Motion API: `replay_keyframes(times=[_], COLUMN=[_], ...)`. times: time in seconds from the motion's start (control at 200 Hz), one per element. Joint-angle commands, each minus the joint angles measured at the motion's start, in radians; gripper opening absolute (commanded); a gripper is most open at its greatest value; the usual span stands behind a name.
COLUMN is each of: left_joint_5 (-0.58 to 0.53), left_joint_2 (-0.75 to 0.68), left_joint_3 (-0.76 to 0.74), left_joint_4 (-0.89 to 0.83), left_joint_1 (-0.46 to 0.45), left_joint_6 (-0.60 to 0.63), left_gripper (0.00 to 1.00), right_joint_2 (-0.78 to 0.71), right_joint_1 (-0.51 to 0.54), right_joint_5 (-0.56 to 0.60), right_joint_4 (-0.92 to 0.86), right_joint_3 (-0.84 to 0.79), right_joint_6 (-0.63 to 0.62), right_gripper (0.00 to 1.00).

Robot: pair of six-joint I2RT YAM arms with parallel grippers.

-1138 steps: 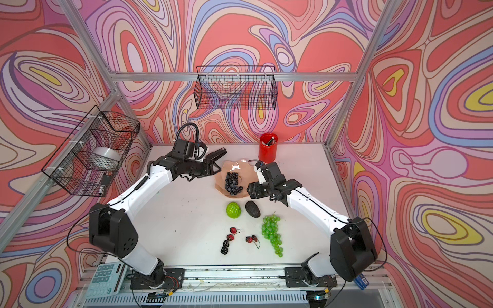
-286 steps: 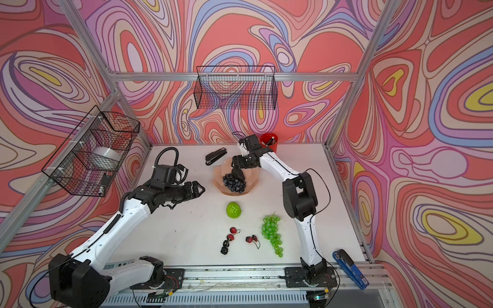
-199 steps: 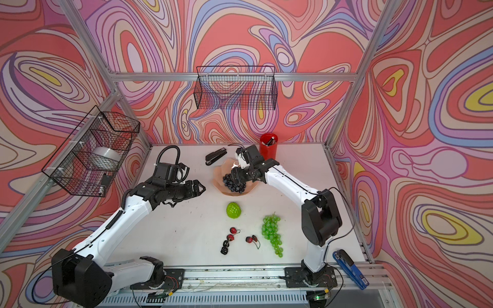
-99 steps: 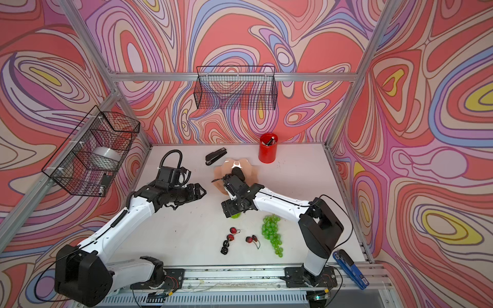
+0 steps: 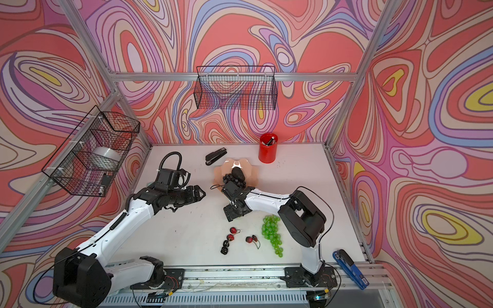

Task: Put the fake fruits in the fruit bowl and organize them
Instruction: 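Close the right gripper on the green bumpy fruit, then lift the green bumpy fruit with the right gripper and carry it over the bowl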

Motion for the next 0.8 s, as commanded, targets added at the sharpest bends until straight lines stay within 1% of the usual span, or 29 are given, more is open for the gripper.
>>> replay_keyframes(times=[0.0, 0.085, 0.205, 0.406, 0.486, 0.551, 0.666, 0.731, 0.796], left_joint_5=[-0.026, -0.030, -0.030, -0.042, -0.052, -0.064, -0.072, -0.072, -0.068], left_joint_2=[-0.028, -0.027, -0.020, -0.025, -0.034, -0.043, -0.050, -0.052, -0.055], left_joint_3=[-0.009, -0.010, -0.015, -0.022, -0.021, -0.023, -0.021, -0.020, -0.019], left_joint_4=[-0.010, -0.011, -0.003, 0.010, 0.012, 0.011, 0.009, 0.005, 0.003], left_joint_1=[0.005, 0.005, 0.004, 0.004, 0.004, 0.004, 0.005, 0.005, 0.004], left_joint_6=[0.019, 0.019, 0.013, -0.002, -0.002, -0.004, 0.002, 0.003, 0.005], left_gripper=[0.79, 0.79, 0.79, 0.78, 0.78, 0.78, 0.78, 0.78, 0.78], right_joint_2=[0.003, -0.013, -0.047, -0.117, -0.180, -0.199, -0.175, -0.147, -0.114], right_joint_1=[0.003, 0.003, 0.003, 0.002, 0.002, -0.003, -0.041, -0.087, -0.155], right_joint_5=[0.018, 0.017, 0.022, 0.019, 0.024, 0.040, 0.050, 0.053, 0.042], right_joint_4=[0.020, 0.020, 0.022, 0.002, -0.026, -0.066, -0.151, -0.180, -0.191], right_joint_3=[0.021, 0.013, -0.008, -0.031, -0.016, 0.030, 0.172, 0.242, 0.306], right_joint_6=[-0.006, -0.006, -0.006, -0.006, -0.016, -0.038, -0.106, -0.158, -0.196], right_gripper=[0.66, 0.58, 0.52, 0.48, 0.47, 0.45, 0.46, 0.46, 0.46])
